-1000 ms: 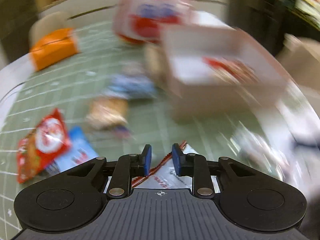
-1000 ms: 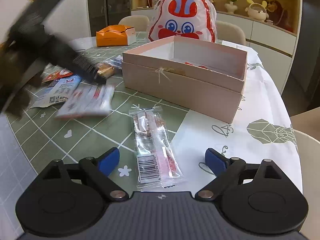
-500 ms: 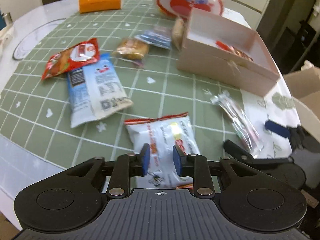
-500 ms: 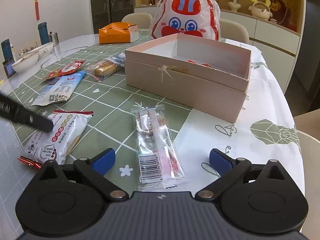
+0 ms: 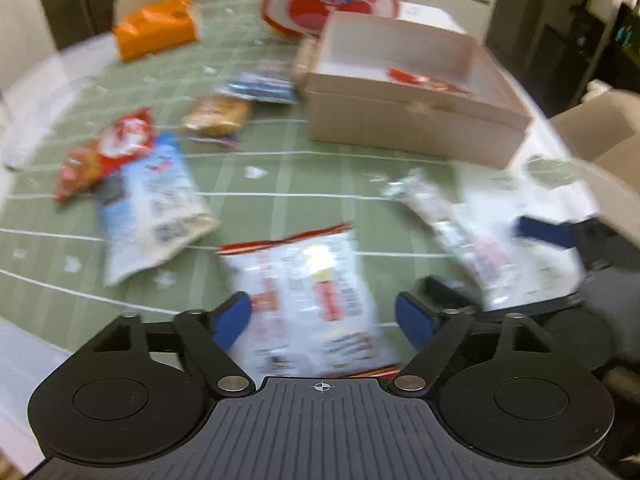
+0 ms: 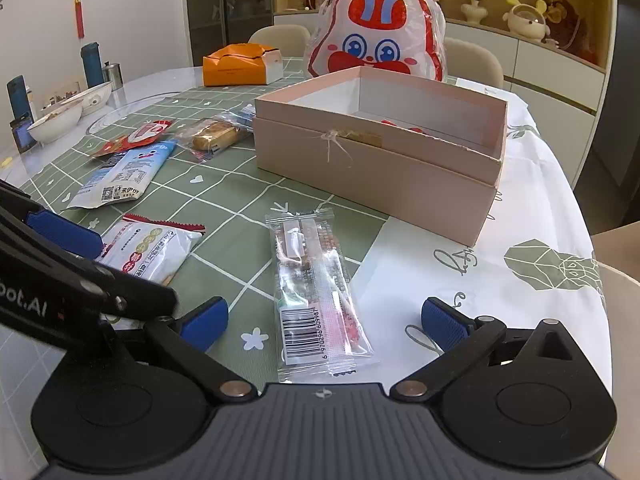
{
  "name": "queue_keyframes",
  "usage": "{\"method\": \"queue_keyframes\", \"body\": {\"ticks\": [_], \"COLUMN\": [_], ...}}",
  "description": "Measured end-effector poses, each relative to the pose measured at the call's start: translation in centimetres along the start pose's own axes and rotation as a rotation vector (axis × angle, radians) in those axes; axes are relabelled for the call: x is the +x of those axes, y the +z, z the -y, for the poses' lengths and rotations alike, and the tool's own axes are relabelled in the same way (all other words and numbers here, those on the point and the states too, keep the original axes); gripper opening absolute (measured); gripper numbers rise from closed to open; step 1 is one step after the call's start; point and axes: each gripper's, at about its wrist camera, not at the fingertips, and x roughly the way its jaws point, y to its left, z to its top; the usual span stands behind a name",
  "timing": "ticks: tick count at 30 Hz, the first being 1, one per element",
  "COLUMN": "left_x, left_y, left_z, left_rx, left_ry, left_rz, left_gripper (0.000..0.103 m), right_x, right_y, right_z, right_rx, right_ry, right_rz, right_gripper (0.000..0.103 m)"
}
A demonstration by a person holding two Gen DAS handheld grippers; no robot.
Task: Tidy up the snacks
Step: 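Grasp the white snack bag with red print with the left gripper, then carry both snacks over the pink box and open both grippers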
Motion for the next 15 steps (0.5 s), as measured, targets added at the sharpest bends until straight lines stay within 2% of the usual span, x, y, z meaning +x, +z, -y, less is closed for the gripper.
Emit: {"method": "queue_keyframes", "body": {"ticks": [3, 6, 8, 11, 12, 15], "left_x": [0.5, 1.4, 1.8, 1.9, 1.8, 1.1], "left_y": [-0.2, 0.1, 0.4, 0.6, 0.5, -0.1], "left_z": [-1.2, -2.1, -2.5, -2.6, -2.6, -2.8], "left_rx": [-0.036, -0.088, -0.116, -0.125, -0.121, -0.129], "left_ry": [0.011, -0.018, -0.022, -0.031, -0.039, -0.095], "left_rz": [-0.027, -0.059, -0.052, -0.039, -0.032, -0.024], "left_gripper": [0.084, 0.087, 0.088, 0.086, 0.081, 0.081], "right_x": [0.0, 0.0, 0.0, 0.0, 0.0, 0.0], "right_y": [0.0, 0.0, 0.0, 0.0, 0.0, 0.0], "right_z": [0.0, 0.0, 0.0, 0.0, 0.0, 0.1], "right_rx": [-0.004, -0.003, -0.003, -0.003, -0.003, -0.009], "right_ry": [0.003, 0.003, 0.002, 0.003, 0.004, 0.012], "right_rz": [0.001, 0.001, 0.001, 0.001, 0.001, -0.001], "right_gripper": [0.103, 0.103, 0.103, 0.103, 0.103, 0.103]}}
